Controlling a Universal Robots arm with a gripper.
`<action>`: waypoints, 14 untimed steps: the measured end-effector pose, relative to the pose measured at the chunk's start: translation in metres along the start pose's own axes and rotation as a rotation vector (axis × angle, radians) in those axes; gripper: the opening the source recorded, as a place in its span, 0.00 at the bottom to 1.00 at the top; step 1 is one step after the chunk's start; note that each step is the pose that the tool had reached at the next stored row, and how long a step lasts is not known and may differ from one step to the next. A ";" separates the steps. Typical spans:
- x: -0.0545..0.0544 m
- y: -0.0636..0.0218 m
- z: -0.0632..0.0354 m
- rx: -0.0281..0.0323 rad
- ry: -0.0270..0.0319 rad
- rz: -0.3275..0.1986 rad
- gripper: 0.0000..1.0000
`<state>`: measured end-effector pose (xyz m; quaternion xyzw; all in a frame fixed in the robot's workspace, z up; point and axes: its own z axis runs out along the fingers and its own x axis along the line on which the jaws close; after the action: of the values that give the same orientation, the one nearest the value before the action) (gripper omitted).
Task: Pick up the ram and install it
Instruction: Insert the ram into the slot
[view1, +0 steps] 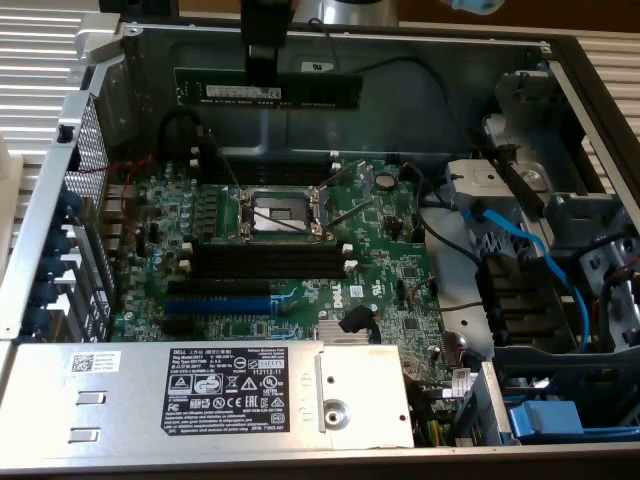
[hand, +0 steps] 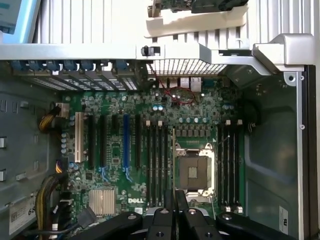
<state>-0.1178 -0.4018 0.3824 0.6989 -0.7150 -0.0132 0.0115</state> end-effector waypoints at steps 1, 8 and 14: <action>0.001 0.0000 0.0008 -0.0004 -0.0035 0.001 0.13; 0.011 -0.0005 0.0055 -0.0012 -0.0267 0.006 0.13; 0.020 -0.0010 0.0152 -0.0017 -0.0421 0.010 0.13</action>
<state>-0.1178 -0.4214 0.3671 0.6948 -0.7186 -0.0285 -0.0029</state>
